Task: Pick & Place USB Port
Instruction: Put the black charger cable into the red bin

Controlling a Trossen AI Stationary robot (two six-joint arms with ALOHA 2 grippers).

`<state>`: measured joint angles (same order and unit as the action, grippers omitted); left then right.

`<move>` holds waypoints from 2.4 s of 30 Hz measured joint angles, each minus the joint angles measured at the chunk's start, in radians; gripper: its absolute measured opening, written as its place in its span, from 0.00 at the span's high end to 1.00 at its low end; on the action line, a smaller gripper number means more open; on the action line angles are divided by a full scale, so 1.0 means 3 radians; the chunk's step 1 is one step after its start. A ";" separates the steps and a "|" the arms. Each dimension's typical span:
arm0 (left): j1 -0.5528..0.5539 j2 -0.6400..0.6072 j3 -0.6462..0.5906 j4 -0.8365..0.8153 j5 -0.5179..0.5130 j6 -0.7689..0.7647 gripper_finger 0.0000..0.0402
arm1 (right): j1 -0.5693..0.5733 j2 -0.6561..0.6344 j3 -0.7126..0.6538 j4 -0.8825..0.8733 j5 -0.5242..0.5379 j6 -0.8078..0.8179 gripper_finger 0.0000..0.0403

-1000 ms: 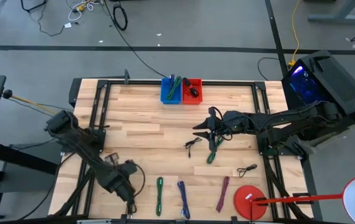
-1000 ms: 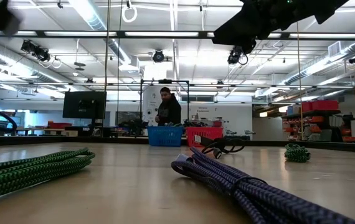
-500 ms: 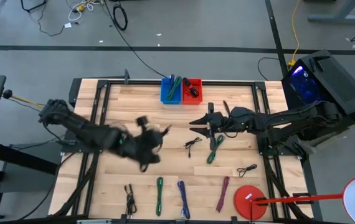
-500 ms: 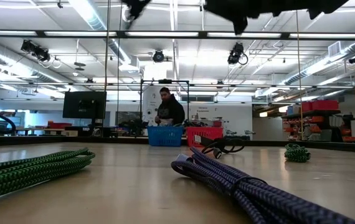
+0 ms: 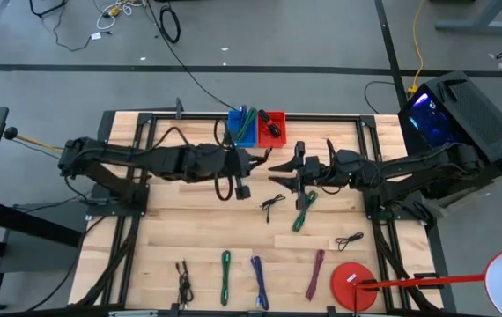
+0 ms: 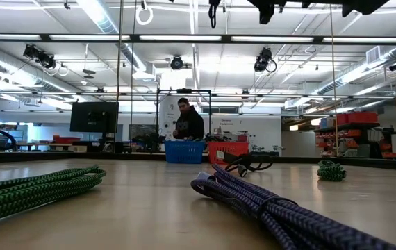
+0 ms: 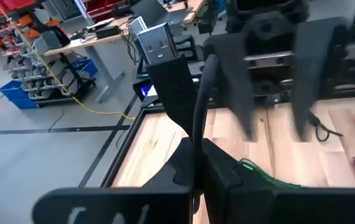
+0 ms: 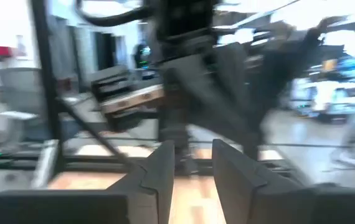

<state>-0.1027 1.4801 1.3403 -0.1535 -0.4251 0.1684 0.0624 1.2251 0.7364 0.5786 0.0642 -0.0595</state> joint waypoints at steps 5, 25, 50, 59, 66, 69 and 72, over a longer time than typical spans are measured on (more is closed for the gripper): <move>-0.0009 0.0048 -0.0008 0.0008 0.0023 0.0001 0.98 | -0.0021 0.0000 0.0000 0.0098 0.0354 -0.0192 0.73; 0.0001 0.0179 -0.0005 0.0148 0.0058 0.0000 0.97 | -0.0085 0.0088 0.0003 0.0263 0.0280 -0.0354 0.96; -0.0141 0.0163 -0.0003 -0.0131 -0.0168 -0.0090 0.74 | -0.1448 -0.0018 0.0000 -0.0350 -0.0070 0.0119 0.99; -0.0181 0.0179 -0.0003 -0.0106 -0.0165 -0.0094 0.74 | -0.2192 0.0223 0.0000 -0.0138 -0.0735 0.0821 0.99; -0.0182 0.0199 -0.0001 -0.0107 -0.0156 -0.0164 0.74 | -0.2309 0.0939 0.0175 0.0115 -0.0975 0.0894 0.99; -0.0193 0.0199 -0.0001 -0.0131 -0.0039 -0.0239 0.74 | -0.2364 0.1212 0.0279 0.0102 -0.0990 0.0887 0.99; -0.0199 0.0199 -0.0001 -0.0165 0.0012 -0.0272 0.74 | -0.2399 0.1393 0.0367 0.0155 -0.1119 0.0918 0.99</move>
<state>-0.1624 1.5398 1.3399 -0.2028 -0.4213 0.0868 -0.6573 1.6430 0.8465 0.6252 -0.2716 0.2159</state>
